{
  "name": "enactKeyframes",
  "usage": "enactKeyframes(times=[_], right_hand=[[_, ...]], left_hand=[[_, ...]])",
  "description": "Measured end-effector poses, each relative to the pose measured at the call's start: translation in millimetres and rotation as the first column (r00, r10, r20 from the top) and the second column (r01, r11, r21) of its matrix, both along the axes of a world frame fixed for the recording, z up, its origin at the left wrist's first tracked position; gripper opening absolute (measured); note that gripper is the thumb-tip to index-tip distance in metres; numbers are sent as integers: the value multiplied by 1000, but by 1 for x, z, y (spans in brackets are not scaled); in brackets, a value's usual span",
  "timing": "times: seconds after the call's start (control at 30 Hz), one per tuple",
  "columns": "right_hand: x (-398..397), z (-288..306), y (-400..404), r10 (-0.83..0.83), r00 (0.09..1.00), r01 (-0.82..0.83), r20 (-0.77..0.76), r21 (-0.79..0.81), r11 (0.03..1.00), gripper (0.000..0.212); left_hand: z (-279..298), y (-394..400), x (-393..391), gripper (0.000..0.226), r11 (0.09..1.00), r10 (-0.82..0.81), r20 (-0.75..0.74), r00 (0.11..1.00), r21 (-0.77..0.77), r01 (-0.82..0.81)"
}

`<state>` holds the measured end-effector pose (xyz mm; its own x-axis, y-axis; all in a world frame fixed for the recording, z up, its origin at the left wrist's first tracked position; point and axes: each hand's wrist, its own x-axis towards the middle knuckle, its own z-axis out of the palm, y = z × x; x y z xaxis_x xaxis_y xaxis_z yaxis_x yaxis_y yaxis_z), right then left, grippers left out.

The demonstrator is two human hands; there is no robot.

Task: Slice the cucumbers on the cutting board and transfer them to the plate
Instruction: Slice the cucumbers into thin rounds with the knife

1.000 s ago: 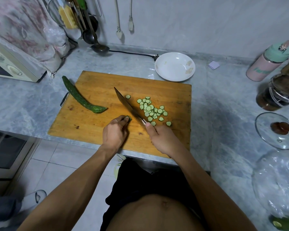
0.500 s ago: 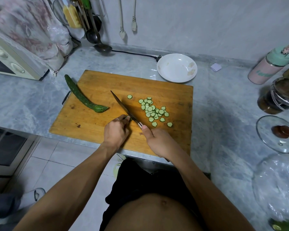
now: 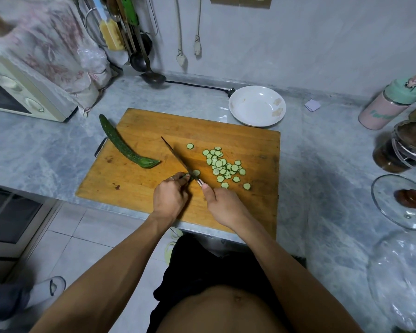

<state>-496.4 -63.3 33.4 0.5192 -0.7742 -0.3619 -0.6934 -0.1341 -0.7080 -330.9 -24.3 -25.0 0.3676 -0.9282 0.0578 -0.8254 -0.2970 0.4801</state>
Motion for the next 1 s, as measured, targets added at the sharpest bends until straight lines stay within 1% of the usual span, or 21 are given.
enactKeyframes(times=[0.13, 0.3, 0.4, 0.5, 0.57, 0.8, 1.0], right_hand=[[-12, -4, -4, -45, 999, 45, 6, 66, 997, 66], [-28, 0, -4, -91, 995, 90, 29, 30, 995, 63], [-30, 2, -3, -80, 996, 80, 32, 25, 997, 66], [-27, 6, 1, -39, 997, 39, 73, -1, 999, 68], [-24, 9, 5, -8, 997, 9, 80, -11, 1000, 63], [-22, 15, 11, 52, 998, -51, 20, -31, 998, 62], [-18, 18, 15, 73, 997, -73, 11, -14, 997, 68]], left_hand=[[0, 0, 1, 41, 999, 32, -19, 999, 0, -32], [-3, 0, 0, 37, 998, 54, -54, 997, -29, -56], [-4, 1, 0, 36, 998, 49, -49, 998, -42, -52], [-5, 1, 2, 35, 997, 42, -53, 998, -57, -45], [-6, 2, 1, 34, 997, 36, -58, 998, -69, -40], [-6, 3, 1, 34, 997, 40, -61, 997, -69, -44], [-7, 2, 1, 36, 998, 42, -52, 998, -45, -44]])
